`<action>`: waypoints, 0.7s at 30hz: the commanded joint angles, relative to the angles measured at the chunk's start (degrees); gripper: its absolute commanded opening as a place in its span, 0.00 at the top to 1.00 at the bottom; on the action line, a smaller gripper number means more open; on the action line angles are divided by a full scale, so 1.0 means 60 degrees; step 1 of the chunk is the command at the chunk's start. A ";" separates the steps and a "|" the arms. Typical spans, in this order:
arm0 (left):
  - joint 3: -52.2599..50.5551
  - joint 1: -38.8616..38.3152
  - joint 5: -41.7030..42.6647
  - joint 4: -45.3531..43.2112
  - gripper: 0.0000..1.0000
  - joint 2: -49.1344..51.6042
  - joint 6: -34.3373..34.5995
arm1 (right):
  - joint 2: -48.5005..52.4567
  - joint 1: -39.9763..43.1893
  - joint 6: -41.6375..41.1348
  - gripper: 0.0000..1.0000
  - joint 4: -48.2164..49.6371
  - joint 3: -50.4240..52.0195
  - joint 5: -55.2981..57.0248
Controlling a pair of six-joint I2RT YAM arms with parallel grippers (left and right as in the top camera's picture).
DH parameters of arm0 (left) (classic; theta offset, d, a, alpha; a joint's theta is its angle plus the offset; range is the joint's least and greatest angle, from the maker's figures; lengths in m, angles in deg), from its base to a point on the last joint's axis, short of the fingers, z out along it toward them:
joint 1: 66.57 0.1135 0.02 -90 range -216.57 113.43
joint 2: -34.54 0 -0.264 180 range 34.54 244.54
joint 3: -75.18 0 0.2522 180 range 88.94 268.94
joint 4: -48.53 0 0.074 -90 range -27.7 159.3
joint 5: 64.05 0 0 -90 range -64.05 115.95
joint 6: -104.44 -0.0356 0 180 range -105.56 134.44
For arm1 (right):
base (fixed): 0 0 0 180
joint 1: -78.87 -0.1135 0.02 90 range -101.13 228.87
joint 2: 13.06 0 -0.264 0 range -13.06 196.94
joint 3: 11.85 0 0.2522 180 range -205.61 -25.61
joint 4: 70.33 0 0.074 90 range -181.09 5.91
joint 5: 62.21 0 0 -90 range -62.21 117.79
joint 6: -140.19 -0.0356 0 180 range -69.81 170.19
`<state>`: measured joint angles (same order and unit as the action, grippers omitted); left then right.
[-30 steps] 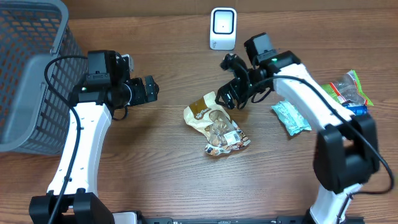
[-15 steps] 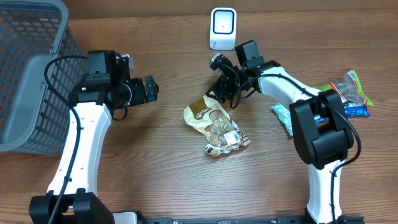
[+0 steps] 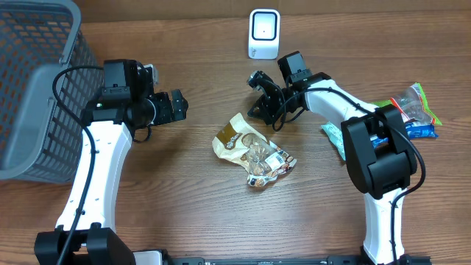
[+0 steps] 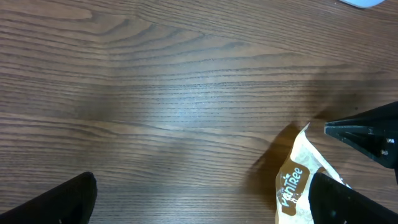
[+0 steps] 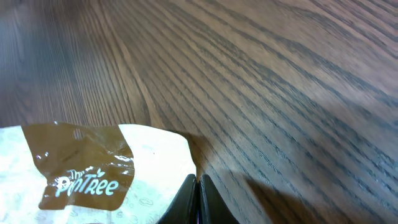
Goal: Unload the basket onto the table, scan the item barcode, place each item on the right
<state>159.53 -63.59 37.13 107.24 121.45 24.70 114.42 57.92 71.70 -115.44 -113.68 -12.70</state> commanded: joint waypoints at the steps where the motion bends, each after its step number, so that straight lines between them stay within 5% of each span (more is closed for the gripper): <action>1: 0.0208 -0.0080 0.0109 -0.0033 0.00 0.0015 -0.0215 | 0.0033 0.0197 -0.0841 0.83 -0.0667 -0.0142 -0.0168; 2: 0.0208 -0.0080 0.0113 -0.0033 0.00 0.0015 -0.0215 | 0.0000 0.0200 -0.0838 0.75 -0.1031 -0.0222 -0.0164; 3: 0.0208 -0.0080 0.0109 -0.0033 0.00 0.0015 -0.0215 | -0.0171 0.0200 -0.0707 0.53 -0.2033 -0.0437 -0.0164; 5: 0.0208 -0.0080 0.0113 -0.0033 0.00 0.0015 -0.0215 | -0.0492 0.0142 -0.0448 0.44 -0.3468 -0.0783 -0.0095; 9: 0.0208 -0.0080 0.0113 -0.0033 0.00 0.0015 -0.0215 | -0.1632 -0.0353 -0.1209 0.56 -0.5209 -0.0896 -0.0124; 15: 0.0208 -0.0080 0.0113 -0.0033 0.00 0.0015 -0.0215 | -0.2550 -0.1268 -0.2947 0.95 -0.6164 -0.0856 0.0758; 21: 0.0208 -0.0080 0.0113 -0.0033 0.00 0.0015 -0.0215 | -0.2550 -0.2266 -0.4211 0.96 -0.5140 0.0652 0.1242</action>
<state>159.53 -63.59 37.13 107.27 121.45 24.70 99.34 47.21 51.51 -147.86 -114.25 -7.47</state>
